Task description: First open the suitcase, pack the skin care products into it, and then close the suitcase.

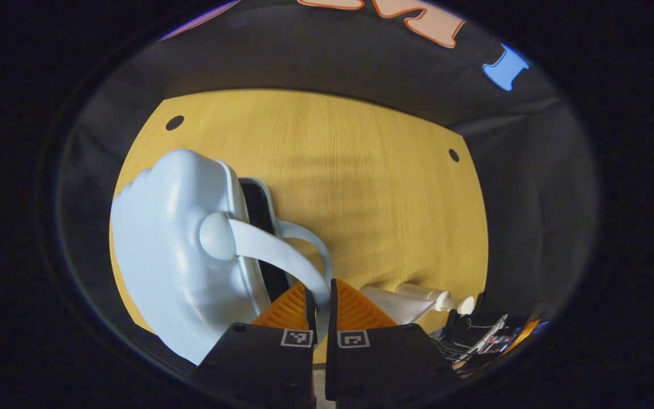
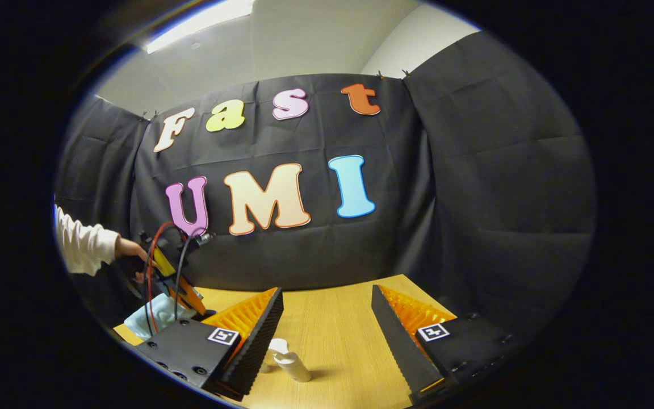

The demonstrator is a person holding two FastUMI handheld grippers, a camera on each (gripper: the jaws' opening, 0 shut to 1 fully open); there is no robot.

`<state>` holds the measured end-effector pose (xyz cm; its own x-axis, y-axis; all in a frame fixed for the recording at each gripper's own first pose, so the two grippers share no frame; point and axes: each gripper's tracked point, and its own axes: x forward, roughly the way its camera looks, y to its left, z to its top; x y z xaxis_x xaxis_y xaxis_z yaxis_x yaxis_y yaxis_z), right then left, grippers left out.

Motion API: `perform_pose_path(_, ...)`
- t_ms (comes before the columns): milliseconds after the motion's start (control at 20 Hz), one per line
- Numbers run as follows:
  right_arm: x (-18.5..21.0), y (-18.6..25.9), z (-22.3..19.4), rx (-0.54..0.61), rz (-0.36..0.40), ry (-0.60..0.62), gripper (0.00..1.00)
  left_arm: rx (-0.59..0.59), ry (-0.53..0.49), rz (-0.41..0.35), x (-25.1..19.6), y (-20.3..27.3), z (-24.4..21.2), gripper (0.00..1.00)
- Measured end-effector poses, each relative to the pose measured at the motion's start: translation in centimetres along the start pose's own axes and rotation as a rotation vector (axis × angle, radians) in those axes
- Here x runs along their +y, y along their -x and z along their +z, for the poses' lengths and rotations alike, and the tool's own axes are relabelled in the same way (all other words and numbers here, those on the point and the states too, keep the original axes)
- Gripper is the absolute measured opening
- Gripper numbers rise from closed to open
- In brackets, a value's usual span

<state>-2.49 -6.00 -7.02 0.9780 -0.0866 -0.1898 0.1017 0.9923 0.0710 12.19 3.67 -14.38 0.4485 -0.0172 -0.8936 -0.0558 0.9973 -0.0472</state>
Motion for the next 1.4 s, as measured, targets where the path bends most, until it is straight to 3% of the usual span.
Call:
perform_pose_path(350,3.6,0.3,0.4,-0.011,0.061,0.029,0.98,-0.133,0.075,-0.031,6.5,12.2,0.9,0.01)
perform_pose_path(700,8.4,0.2,-0.1,-0.016,0.112,0.040,0.98,-0.220,0.121,0.114,20.2,19.9,-0.7,0.01)
perform_pose_path(950,11.6,0.0,-0.9,-0.001,0.139,0.049,0.96,-0.288,0.191,0.117,27.1,21.2,-1.9,0.01)
perform_pose_path(1200,14.2,0.2,-1.1,0.004,0.149,0.044,0.96,-0.297,0.224,0.191,35.9,19.6,-3.7,0.01)
perform_pose_path(1400,15.2,0.0,-1.0,0.010,0.133,0.043,0.98,-0.312,0.320,0.139,41.2,16.3,-5.4,0.00)
